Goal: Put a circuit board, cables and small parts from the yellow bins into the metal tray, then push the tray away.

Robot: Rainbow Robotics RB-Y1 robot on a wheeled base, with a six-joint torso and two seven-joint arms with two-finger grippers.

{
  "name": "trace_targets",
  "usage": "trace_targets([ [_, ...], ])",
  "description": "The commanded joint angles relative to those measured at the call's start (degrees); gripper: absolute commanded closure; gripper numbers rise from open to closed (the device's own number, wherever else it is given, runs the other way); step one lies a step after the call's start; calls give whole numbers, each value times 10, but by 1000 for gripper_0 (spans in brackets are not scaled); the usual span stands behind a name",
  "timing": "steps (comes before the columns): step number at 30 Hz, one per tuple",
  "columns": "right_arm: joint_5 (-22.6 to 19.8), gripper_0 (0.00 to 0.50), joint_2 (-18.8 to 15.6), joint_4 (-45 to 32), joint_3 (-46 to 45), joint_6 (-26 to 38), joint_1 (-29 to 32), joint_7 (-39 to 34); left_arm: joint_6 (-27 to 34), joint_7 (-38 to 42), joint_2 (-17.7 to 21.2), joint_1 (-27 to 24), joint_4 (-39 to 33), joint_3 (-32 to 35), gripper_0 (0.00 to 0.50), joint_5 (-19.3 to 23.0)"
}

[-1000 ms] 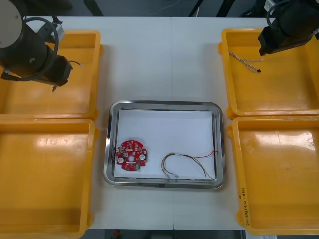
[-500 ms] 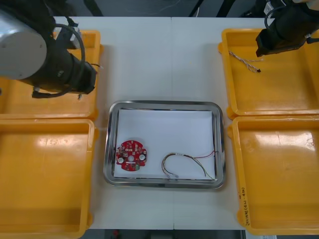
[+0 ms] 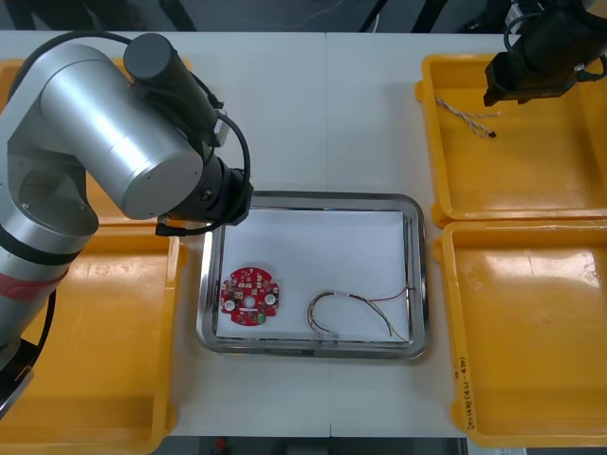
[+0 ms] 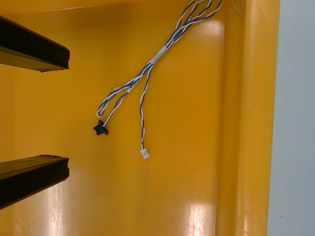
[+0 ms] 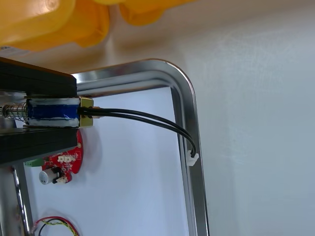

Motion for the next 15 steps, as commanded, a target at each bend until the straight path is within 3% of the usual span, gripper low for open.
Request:
trace_targets([
  [1, 4, 0, 6, 19, -11, -21, -37, 24, -34, 17, -13, -16, 21, -38, 500, -20],
  [15, 4, 0, 16, 102, -32, -116, -36, 36, -97, 37, -12, -16, 85, -102, 500, -37],
])
